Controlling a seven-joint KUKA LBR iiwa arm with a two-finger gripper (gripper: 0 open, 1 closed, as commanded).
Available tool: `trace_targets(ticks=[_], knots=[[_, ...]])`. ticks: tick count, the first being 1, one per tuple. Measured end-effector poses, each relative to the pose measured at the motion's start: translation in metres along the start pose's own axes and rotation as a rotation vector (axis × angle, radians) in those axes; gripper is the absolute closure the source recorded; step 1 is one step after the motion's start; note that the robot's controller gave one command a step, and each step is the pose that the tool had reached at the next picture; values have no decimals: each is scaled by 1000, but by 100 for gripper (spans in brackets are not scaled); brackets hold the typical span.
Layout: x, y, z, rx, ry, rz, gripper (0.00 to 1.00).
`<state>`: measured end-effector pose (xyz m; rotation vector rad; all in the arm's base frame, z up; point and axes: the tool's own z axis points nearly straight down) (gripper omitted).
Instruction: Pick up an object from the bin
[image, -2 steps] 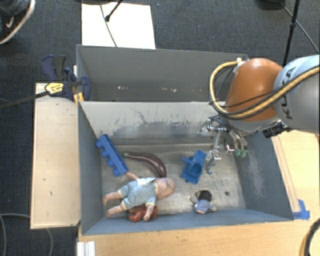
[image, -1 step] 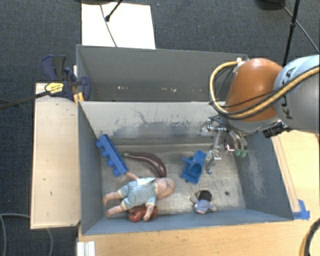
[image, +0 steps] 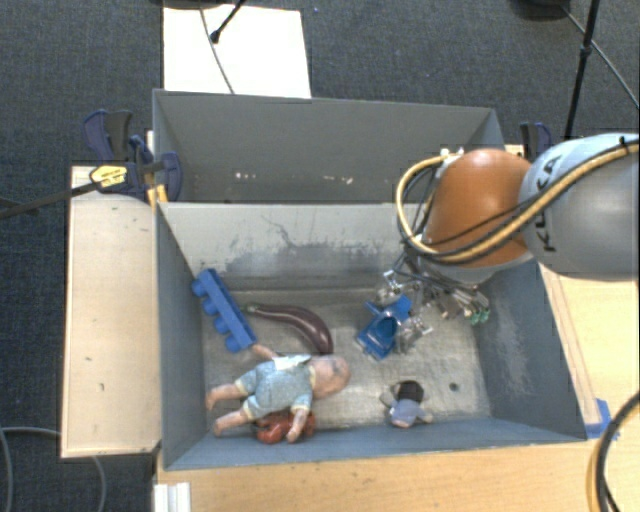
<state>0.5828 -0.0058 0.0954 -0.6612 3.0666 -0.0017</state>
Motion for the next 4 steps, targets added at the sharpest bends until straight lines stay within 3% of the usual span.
trace_targets(ticks=[4], knots=[[2, 0, -1, 2, -8, 5, 100]])
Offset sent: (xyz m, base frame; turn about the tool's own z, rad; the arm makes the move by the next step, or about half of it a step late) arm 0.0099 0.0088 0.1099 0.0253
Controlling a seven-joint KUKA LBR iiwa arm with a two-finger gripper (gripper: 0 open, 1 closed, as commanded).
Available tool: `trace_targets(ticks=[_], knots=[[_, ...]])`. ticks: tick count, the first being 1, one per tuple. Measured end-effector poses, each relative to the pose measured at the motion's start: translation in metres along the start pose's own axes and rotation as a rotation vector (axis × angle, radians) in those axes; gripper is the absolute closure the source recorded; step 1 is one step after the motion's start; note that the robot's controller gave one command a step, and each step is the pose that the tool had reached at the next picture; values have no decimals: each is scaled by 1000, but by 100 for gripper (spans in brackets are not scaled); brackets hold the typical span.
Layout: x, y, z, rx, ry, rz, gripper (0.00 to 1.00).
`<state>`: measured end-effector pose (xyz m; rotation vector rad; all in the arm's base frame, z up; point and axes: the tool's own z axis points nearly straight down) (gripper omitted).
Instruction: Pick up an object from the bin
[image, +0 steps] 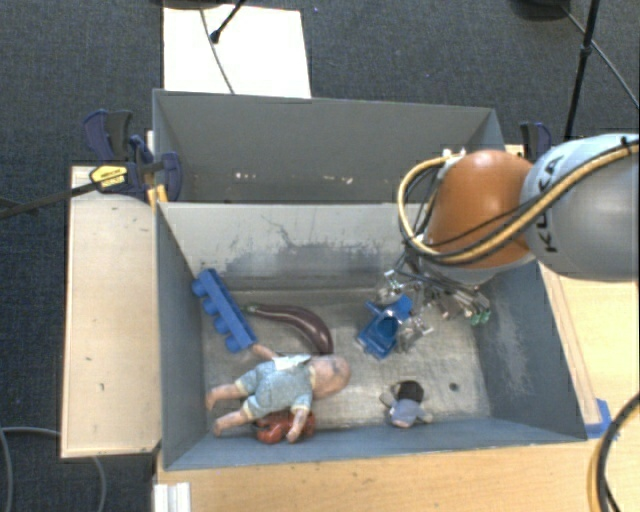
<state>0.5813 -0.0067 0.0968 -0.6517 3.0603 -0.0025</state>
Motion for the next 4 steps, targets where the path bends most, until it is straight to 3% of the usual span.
trace_targets(ticks=[4], knots=[[0, 0, 0, 0, 0, 2, 100]])
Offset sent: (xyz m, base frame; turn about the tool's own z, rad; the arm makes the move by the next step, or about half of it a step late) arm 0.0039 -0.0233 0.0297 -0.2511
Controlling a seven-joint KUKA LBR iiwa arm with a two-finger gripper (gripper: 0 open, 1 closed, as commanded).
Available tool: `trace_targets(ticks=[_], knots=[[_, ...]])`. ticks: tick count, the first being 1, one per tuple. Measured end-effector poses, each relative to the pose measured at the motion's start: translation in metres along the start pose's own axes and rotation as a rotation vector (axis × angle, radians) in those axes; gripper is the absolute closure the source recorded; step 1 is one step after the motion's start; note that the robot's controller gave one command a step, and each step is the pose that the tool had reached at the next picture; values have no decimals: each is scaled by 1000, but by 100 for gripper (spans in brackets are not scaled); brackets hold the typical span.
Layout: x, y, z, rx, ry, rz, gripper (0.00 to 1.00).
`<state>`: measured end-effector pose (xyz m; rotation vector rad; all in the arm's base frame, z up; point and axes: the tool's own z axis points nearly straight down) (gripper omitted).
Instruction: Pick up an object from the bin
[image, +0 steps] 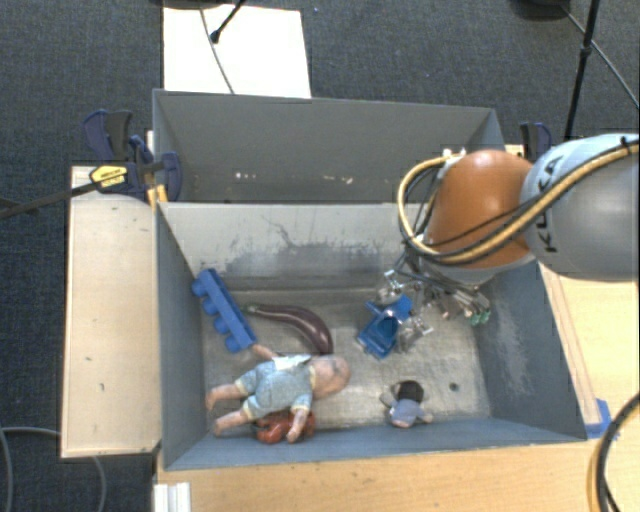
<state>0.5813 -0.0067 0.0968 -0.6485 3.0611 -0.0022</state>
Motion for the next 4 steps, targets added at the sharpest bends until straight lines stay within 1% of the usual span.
trace_targets(ticks=[4], knots=[[0, 0, 0, 0, 0, 2, 100]])
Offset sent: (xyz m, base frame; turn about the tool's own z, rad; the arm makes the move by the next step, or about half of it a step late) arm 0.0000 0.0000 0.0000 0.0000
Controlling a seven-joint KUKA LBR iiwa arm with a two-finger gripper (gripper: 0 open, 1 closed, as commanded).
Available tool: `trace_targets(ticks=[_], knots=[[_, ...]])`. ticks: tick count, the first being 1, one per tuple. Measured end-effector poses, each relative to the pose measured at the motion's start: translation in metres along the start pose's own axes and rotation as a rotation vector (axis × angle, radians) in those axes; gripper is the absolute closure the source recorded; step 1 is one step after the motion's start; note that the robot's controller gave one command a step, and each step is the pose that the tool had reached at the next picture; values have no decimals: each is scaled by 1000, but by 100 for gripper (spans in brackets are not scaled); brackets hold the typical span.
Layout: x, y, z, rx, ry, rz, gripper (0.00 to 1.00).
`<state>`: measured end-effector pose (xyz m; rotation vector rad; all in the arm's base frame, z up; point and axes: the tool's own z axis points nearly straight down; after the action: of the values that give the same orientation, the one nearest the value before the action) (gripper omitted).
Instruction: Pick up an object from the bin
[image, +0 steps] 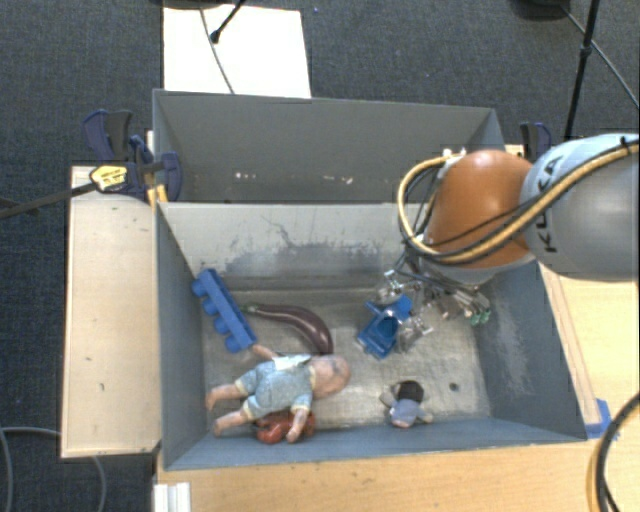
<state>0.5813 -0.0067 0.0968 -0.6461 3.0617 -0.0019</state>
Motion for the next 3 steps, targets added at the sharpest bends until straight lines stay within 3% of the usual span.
trace_targets(ticks=[3], knots=[[0, 0, 0, 0, 0, 0, 100]])
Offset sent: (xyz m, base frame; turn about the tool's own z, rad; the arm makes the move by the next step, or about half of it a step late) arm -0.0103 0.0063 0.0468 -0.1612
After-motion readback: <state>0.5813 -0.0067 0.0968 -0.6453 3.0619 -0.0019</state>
